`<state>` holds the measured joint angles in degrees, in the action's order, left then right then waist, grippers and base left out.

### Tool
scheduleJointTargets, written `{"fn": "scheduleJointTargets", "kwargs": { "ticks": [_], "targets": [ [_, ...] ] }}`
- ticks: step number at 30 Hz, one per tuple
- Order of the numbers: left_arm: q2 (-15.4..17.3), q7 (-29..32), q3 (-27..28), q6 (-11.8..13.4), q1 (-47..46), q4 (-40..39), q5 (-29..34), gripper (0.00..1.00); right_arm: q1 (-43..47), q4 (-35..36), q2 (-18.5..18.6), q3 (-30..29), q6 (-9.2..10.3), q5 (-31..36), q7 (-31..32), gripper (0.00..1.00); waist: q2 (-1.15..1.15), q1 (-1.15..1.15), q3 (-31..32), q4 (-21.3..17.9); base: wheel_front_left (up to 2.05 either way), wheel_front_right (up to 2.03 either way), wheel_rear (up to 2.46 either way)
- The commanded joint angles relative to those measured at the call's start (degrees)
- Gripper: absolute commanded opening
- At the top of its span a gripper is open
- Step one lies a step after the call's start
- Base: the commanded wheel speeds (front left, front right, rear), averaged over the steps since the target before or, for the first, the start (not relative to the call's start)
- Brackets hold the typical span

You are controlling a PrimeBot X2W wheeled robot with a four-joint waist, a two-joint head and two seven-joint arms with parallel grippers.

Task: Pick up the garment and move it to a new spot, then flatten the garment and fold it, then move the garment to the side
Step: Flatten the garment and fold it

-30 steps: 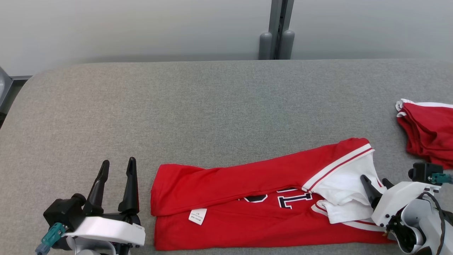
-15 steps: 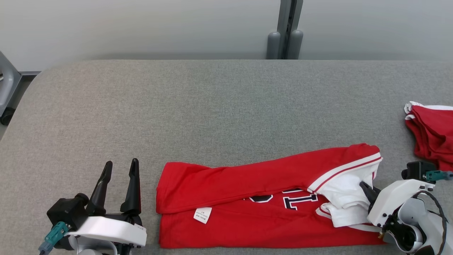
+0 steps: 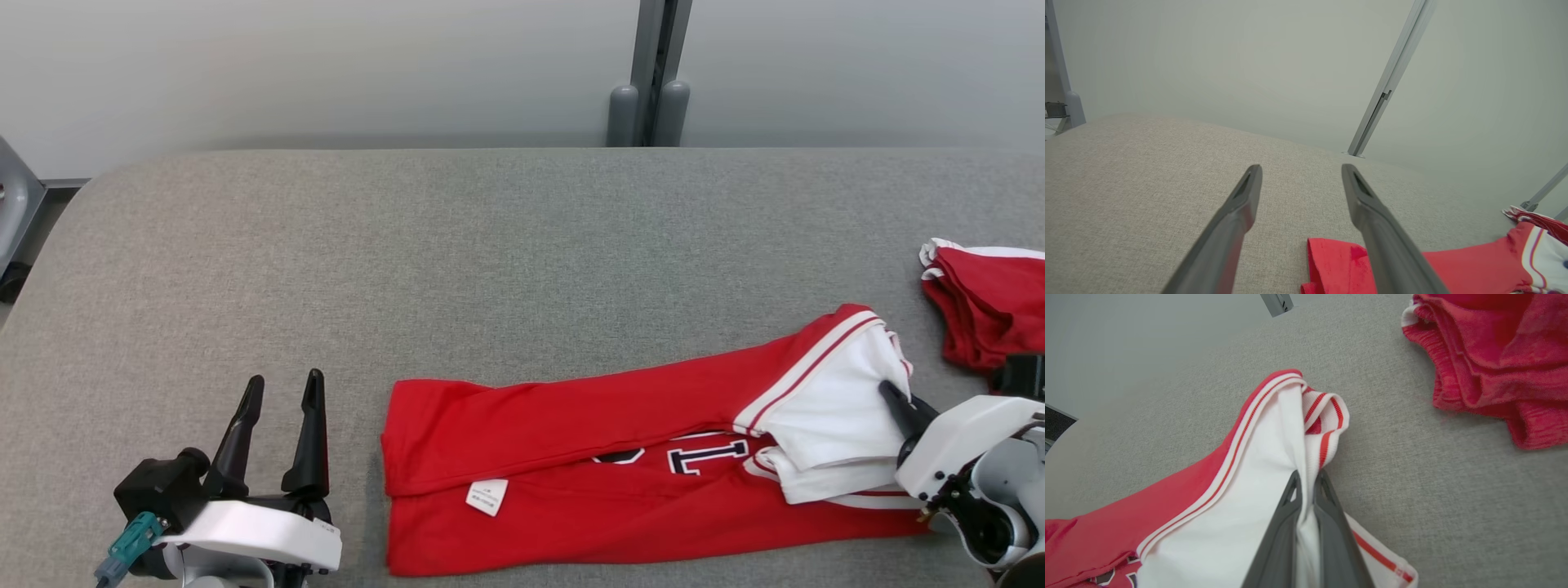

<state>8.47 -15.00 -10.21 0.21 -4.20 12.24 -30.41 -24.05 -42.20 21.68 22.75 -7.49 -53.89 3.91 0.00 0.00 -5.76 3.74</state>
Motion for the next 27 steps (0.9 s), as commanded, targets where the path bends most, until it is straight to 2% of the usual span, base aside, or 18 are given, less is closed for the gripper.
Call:
{"fn": "scheduleJointTargets", "kwargs": {
  "ticks": [1,8,12,17,23,27],
  "targets": [
    [0.06,-0.21,0.33,-0.23,-0.71,0.28,0.27,1.0,0.16,-0.06,1.24,-0.35,-0.01,-0.33,-0.69,0.0,0.0,0.0,0.24,-0.25,0.0,0.0,0.0],
    [-0.28,-0.21,0.48,-0.84,-0.48,0.83,0.68,1.0,-0.09,2.26,2.96,-1.09,-0.01,-1.27,-2.64,0.0,0.0,0.0,1.05,-1.05,0.0,0.0,0.0],
    [-0.2,-0.21,0.57,-1.13,-0.53,1.12,0.89,1.0,-1.08,5.91,3.23,-0.47,-0.01,0.59,-3.57,0.0,0.0,0.0,1.48,-1.14,0.0,0.0,0.0],
    [-0.43,-0.21,0.42,-1.33,-0.38,1.51,1.1,1.0,-1.17,12.37,1.95,0.53,-0.02,3.2,-2.7,0.0,0.0,0.0,1.9,-0.59,0.0,0.0,0.0],
    [-0.96,-0.22,0.51,-1.57,-0.02,2.15,1.08,1.0,0.74,20.7,-0.87,1.88,-0.01,7.41,1.39,0.0,0.0,0.0,2.75,1.58,0.0,0.0,0.0],
    [-1.15,-0.21,0.77,-1.69,0.21,2.39,1.21,1.0,2.39,25.28,-3.99,2.52,-0.02,10.29,4.69,0.0,0.0,0.0,2.86,3.56,0.0,0.0,0.0]
  ]
}}
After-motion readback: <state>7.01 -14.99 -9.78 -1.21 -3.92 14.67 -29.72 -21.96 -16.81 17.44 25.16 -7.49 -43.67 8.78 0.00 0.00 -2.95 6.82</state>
